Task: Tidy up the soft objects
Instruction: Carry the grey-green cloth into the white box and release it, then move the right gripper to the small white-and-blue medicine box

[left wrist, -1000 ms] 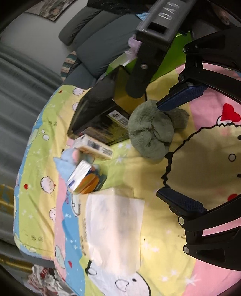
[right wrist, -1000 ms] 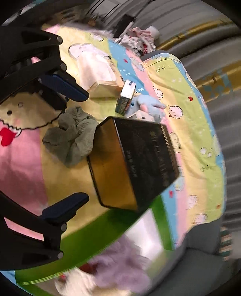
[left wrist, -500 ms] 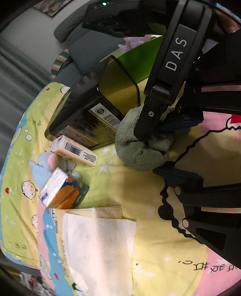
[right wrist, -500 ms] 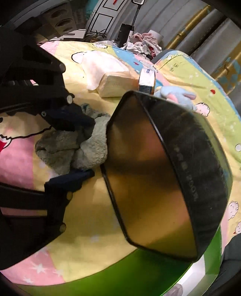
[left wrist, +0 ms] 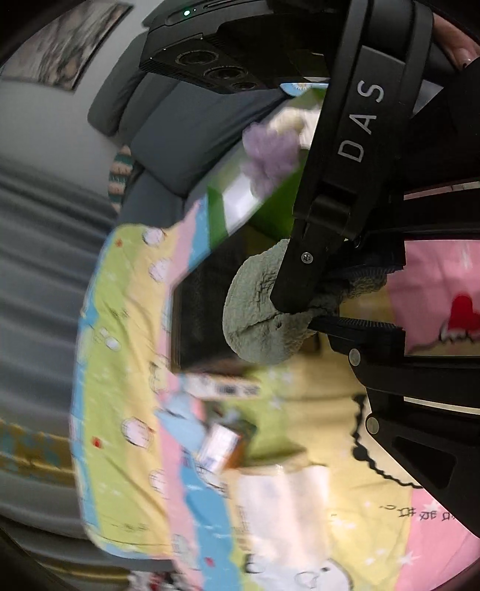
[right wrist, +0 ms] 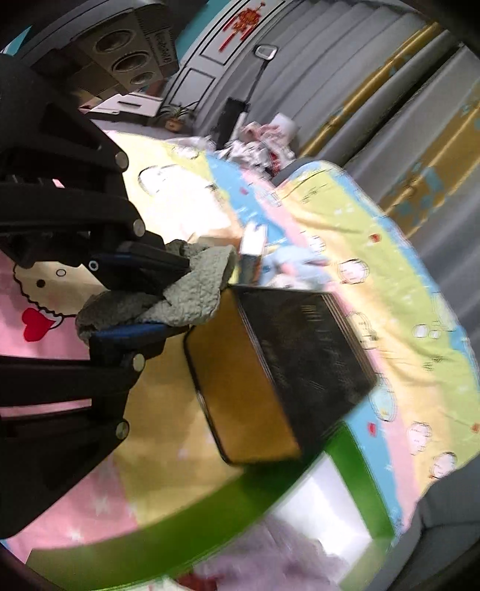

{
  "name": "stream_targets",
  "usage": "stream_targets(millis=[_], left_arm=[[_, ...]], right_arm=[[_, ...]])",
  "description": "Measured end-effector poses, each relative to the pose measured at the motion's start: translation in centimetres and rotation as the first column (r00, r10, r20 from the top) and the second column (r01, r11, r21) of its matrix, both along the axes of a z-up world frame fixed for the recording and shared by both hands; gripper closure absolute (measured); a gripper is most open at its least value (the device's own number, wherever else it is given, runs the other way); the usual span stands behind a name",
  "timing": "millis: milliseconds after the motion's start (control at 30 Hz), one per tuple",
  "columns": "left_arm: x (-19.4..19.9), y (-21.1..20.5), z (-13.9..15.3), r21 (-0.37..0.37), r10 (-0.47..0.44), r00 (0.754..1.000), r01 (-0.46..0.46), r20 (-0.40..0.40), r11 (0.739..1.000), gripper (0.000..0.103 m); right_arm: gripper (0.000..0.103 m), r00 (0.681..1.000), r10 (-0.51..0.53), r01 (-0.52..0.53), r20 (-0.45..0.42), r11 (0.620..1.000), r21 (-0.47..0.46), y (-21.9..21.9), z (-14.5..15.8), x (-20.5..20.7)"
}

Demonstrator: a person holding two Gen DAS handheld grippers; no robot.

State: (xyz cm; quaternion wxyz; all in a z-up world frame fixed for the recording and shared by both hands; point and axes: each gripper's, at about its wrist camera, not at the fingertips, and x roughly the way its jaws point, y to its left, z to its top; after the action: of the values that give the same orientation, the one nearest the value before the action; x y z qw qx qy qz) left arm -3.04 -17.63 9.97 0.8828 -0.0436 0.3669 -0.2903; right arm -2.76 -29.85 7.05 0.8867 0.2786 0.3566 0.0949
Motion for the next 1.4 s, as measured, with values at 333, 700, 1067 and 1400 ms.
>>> stream_targets(millis=[333,700,1067,1400], left_arm=[[-1.4,-8.0,7.1,-0.041,-0.157,0.978,0.164,0.139,0.986,0.084],[1.9,-17.5,3.4,-0.050,-0.299,0.953,0.301,0.041,0.952,0.084],[2.2,-20.5,0.3,-0.036,-0.298,0.953,0.297,-0.047,0.954,0.068],[0.7,-13.2,4.1,-0.063,-0.227,0.974,0.227,0.005,0.972,0.017]], right_arm=[[0.077,0.972,-0.178,0.188,0.151,0.980,-0.060,-7.7,7.3,-3.9],[0.082,0.919,-0.376,0.368,0.117,0.926,0.085,-18.1,2.7,-4.2],[0.078,0.855,-0.518,0.518,-0.023,0.853,0.069,-21.2,-0.5,-4.4],[0.034,0.835,-0.536,0.524,0.123,0.844,0.115,-19.5,2.9,-8.1]])
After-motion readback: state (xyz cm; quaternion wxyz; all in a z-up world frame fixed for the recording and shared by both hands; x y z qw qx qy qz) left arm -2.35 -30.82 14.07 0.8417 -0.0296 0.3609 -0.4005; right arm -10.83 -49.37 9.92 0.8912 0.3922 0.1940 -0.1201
